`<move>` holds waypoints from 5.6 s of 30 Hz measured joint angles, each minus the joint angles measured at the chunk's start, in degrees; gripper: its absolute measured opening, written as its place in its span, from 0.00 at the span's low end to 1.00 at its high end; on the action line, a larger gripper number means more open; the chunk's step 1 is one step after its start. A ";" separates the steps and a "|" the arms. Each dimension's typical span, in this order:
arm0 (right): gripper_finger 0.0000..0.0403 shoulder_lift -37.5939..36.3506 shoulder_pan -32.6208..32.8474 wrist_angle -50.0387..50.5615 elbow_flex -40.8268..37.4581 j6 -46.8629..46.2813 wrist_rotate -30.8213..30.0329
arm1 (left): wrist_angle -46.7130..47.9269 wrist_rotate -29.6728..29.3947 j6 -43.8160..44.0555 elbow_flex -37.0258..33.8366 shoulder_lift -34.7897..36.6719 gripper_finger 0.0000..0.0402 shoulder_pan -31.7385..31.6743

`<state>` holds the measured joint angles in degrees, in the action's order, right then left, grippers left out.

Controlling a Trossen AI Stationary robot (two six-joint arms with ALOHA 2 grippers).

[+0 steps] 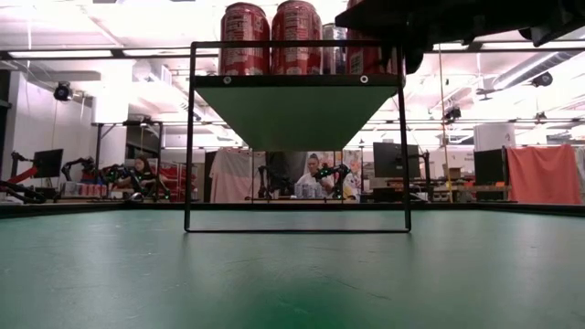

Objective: Place canned beverage on shelf
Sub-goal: Put the red can on the shelf

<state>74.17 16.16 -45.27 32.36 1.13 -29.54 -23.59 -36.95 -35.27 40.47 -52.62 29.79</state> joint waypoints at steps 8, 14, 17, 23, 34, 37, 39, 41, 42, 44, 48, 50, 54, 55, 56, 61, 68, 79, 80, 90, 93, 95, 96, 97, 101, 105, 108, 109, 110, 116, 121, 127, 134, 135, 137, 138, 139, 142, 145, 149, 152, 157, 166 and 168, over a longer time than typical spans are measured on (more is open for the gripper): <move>0.81 0.00 -0.15 -1.72 0.02 1.03 1.67 | -0.30 0.00 -0.25 0.00 -0.02 0.86 -0.01; 0.81 0.00 -0.19 -1.77 0.02 1.03 2.47 | -0.46 0.00 -0.26 0.00 0.00 0.86 -0.01; 0.81 -0.01 -0.19 -1.77 0.02 1.33 2.47 | -0.46 0.00 -0.26 0.00 -0.01 0.86 -0.01; 0.81 -0.86 -0.19 -1.77 0.02 1.86 2.49 | -0.50 -0.01 -0.26 0.00 -0.01 0.86 0.00; 0.81 -3.53 -0.19 -1.51 0.02 2.97 2.54 | -0.48 -0.02 -0.48 0.00 0.00 0.86 -0.01; 0.81 -4.06 -0.19 -1.43 0.02 3.04 2.54 | -0.50 -0.02 -0.48 0.00 -0.01 0.86 -0.01; 0.81 -4.24 -0.19 -1.51 0.02 2.99 2.54 | -0.50 -0.02 -0.48 0.00 -0.01 0.86 -0.01; 0.81 -4.33 -0.19 -1.56 0.02 2.99 2.54 | -0.50 -0.04 -0.48 0.00 0.00 0.86 -0.01; 0.81 -4.33 -0.19 -1.71 0.00 2.99 2.54 | -0.55 -0.04 -0.48 0.00 -0.01 0.86 0.00; 0.81 -4.35 -0.19 -2.02 0.02 3.04 2.54 | -0.59 -0.04 -0.48 0.00 0.00 0.86 -0.01; 0.81 -4.45 -0.19 -4.06 0.02 4.28 2.54 | -0.70 -0.04 -0.48 0.00 0.00 0.86 0.01; 0.81 -4.48 -0.19 -5.23 0.03 5.09 2.54 | -0.76 -0.04 -0.48 0.00 0.00 0.86 0.01; 0.81 -4.87 -0.16 -4.69 1.36 6.45 2.54 | -0.79 -0.04 -0.48 0.00 0.00 0.86 0.00; 0.81 -4.97 -0.08 -4.61 1.76 6.94 2.54 | -0.79 -0.04 -0.48 0.00 0.00 0.86 -0.01; 0.81 -5.04 0.01 -4.48 2.25 7.59 2.54 | -0.79 -0.04 -0.48 0.00 0.00 0.86 -0.01; 0.81 -6.78 0.23 -3.00 5.30 10.63 2.54 | -0.81 -0.06 -0.48 0.00 0.00 0.86 -0.01; 0.81 -13.66 0.99 17.70 13.49 4.17 2.44 | -0.81 -0.07 -0.28 0.01 0.00 0.86 -0.01; 0.81 -15.65 0.97 82.80 36.21 -32.48 -2.05 | 0.16 -0.04 1.73 0.02 -0.90 0.86 -0.01; 0.81 -15.16 0.97 86.72 37.86 -35.10 -2.03 | 0.12 -0.04 1.73 0.02 -1.26 0.86 0.00; 0.67 -10.20 0.97 102.98 42.38 -48.96 1.42 | -1.05 -0.07 1.80 0.02 -2.88 0.86 -0.01; 0.52 -8.05 0.97 103.71 42.31 -49.83 1.75 | -1.05 -0.07 1.81 0.02 -2.73 0.86 -0.01; 0.42 -6.62 0.95 103.69 42.27 -49.73 2.55 | -1.11 -0.09 1.79 0.02 -2.71 0.86 -0.01; 0.37 -5.97 0.95 103.64 42.27 -49.68 2.54 | -1.10 -0.08 1.79 0.02 -2.71 0.86 -0.01; 0.33 -5.39 0.97 103.62 42.27 -49.58 2.55 | -1.09 -0.09 1.79 0.02 -2.71 0.86 0.00; 0.16 -3.26 0.97 102.93 42.27 -48.80 2.72 | -1.14 -0.09 1.79 0.02 -2.71 0.86 0.00; 0.06 -1.96 0.97 100.98 42.27 -48.02 3.17 | -1.32 -0.10 1.78 0.02 -2.67 0.86 0.00; 0.03 -0.96 0.95 97.75 42.26 -45.75 3.97 | -1.38 -0.11 1.79 0.02 -2.58 0.86 0.00; 0.03 -0.71 0.95 96.42 42.25 -44.94 4.41 | -1.38 -0.11 1.79 0.02 -2.58 0.86 0.00; 0.02 -0.39 0.95 95.10 42.25 -44.46 4.93 | -1.38 -0.11 1.81 0.02 -2.58 0.86 0.01; 0.02 0.52 0.97 93.45 42.25 -44.04 6.75 | -1.38 -0.07 4.40 0.02 -2.58 0.86 -0.01; 0.02 -0.54 0.96 93.69 42.25 -43.98 6.64 | -1.41 0.49 6.84 0.04 -3.10 0.85 -0.01; 0.02 -3.95 0.97 94.37 42.25 -41.70 6.46 | -5.22 4.92 8.10 0.04 -6.78 0.77 -0.01; 0.02 -7.31 0.95 94.18 42.25 -35.14 5.38 | -7.39 6.37 6.28 6.74 -15.87 0.59 -0.05; 0.02 -7.55 0.97 94.16 42.25 -34.30 5.36 | -4.98 6.38 5.40 8.63 -17.31 0.55 -0.05; 0.02 -7.78 0.97 94.08 42.25 -33.38 5.37 | 0.49 5.97 3.96 12.25 -19.97 0.49 -0.07; 0.02 -7.80 0.97 94.04 42.25 -33.00 5.38 | 2.94 5.78 3.80 14.22 -21.38 0.45 -0.23; 0.02 -7.80 0.98 94.02 42.25 -32.40 5.40 | 5.06 5.77 3.86 16.15 -22.70 0.41 -0.43; 0.02 -7.58 1.21 93.91 42.25 -29.65 5.44 | 10.36 5.52 4.18 21.31 -26.57 0.27 -0.99; 0.02 -6.96 1.21 93.02 42.25 -27.22 5.48 | 15.12 5.54 4.13 24.90 -30.16 0.12 -1.51; 0.02 -6.17 1.23 91.46 42.25 -25.47 5.49 | 15.58 7.08 4.42 27.15 -32.69 0.02 -2.13; 0.02 -5.37 1.23 89.84 42.23 -23.38 5.49 | 15.54 7.82 5.96 27.45 -34.17 0.03 -2.38; 0.02 -4.57 1.21 88.20 42.21 -22.76 3.60 | 15.21 7.60 10.01 27.37 -36.10 0.01 -3.52; 0.02 -4.59 1.19 88.23 42.21 -21.48 -0.36 | 14.46 7.14 15.96 28.66 -40.84 0.00 -7.19; 0.02 -4.59 1.19 88.21 42.21 -20.72 -0.53 | 14.47 5.33 16.32 29.53 -42.08 0.00 -7.57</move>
<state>69.58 17.34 42.94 74.56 -19.59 -30.07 -9.13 -31.62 -18.95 70.00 -94.70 22.22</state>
